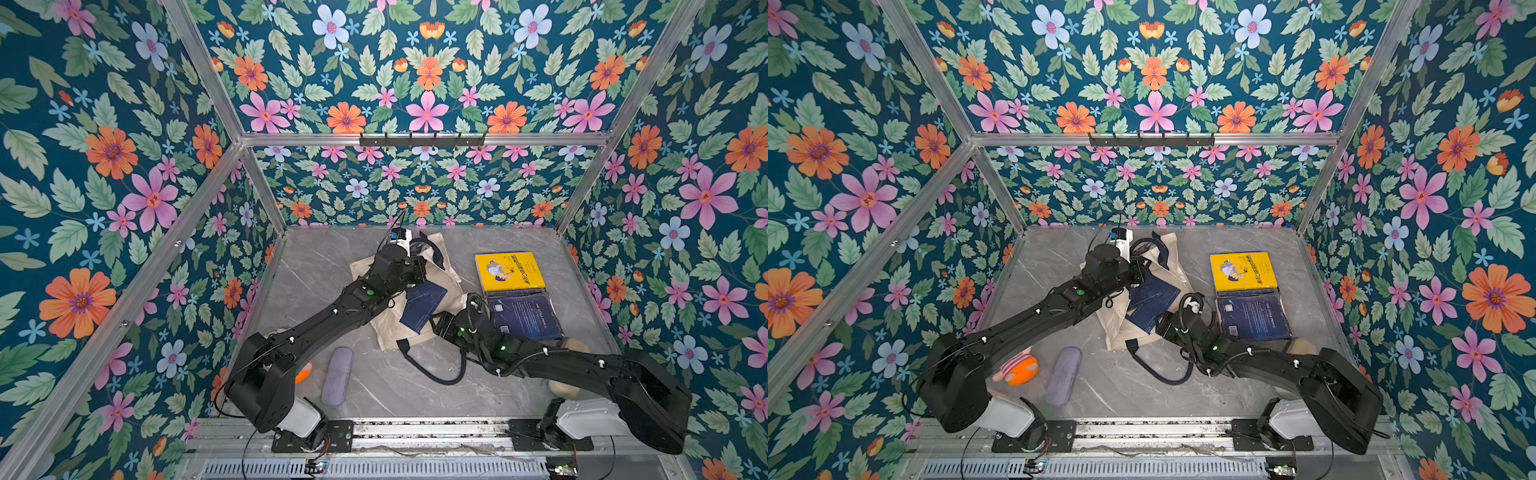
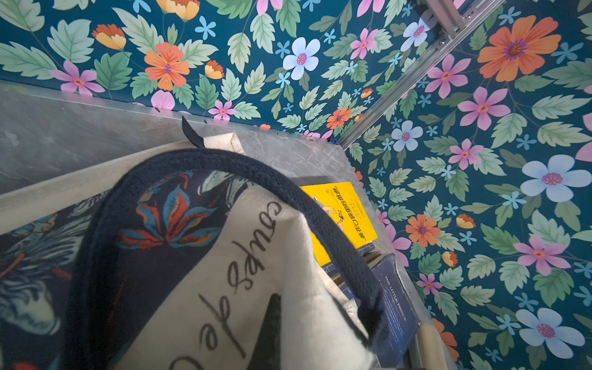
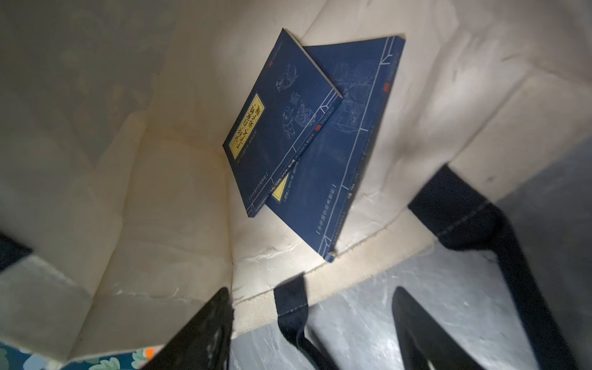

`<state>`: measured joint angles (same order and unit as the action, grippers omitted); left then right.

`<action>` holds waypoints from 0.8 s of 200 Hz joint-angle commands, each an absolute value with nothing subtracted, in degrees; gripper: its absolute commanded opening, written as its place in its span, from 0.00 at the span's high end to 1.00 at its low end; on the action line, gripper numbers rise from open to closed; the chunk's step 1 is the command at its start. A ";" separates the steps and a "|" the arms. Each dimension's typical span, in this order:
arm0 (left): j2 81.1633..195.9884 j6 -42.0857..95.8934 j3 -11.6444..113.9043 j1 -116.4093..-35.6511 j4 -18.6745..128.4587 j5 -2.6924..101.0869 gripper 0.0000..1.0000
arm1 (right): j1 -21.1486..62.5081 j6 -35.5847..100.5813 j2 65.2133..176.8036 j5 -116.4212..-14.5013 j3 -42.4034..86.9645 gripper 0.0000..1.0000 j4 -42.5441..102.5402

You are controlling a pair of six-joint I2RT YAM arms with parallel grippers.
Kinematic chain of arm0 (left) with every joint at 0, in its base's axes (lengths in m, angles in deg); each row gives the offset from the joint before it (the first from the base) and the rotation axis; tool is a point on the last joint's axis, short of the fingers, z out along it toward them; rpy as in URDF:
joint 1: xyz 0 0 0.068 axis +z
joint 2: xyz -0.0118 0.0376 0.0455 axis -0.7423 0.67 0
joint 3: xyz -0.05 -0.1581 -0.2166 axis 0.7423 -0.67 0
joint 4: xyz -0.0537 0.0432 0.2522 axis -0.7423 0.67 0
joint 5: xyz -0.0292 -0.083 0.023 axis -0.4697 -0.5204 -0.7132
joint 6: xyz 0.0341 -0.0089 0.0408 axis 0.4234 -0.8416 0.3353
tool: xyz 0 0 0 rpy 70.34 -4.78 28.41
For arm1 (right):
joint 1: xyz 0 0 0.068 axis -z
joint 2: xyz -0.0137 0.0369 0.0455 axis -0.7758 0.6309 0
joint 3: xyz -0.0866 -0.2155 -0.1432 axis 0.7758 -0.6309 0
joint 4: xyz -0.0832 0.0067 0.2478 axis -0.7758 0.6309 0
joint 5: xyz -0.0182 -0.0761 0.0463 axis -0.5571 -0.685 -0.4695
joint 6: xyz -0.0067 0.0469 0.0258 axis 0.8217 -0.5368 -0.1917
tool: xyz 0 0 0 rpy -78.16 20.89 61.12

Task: Take out the books from the canvas bag
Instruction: Place the book on the book, then pick up the book from the canvas bag.

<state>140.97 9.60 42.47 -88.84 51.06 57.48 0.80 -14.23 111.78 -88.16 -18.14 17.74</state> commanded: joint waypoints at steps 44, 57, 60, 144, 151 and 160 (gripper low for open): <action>139.46 8.70 41.40 -88.89 46.20 56.15 1.00 | 1.74 -19.93 125.98 -86.61 -16.11 0.29 3.82; 139.35 8.70 41.28 -88.89 46.16 56.22 1.00 | 2.31 -21.42 129.54 -86.25 -15.64 0.30 2.81; 139.35 8.70 41.28 -88.89 46.16 56.19 1.00 | 2.47 -21.54 130.28 -86.25 -15.63 0.31 2.15; 139.17 7.48 40.69 -89.15 44.62 54.08 1.00 | 6.86 -20.25 145.68 -86.84 -14.14 0.42 -17.67; 139.17 7.47 40.61 -89.22 44.45 53.75 1.00 | 7.17 -20.17 146.90 -86.69 -14.22 0.43 -20.16; 139.24 7.51 40.65 -89.24 44.48 53.68 1.00 | 7.37 -20.68 147.75 -86.12 -14.23 0.43 -21.81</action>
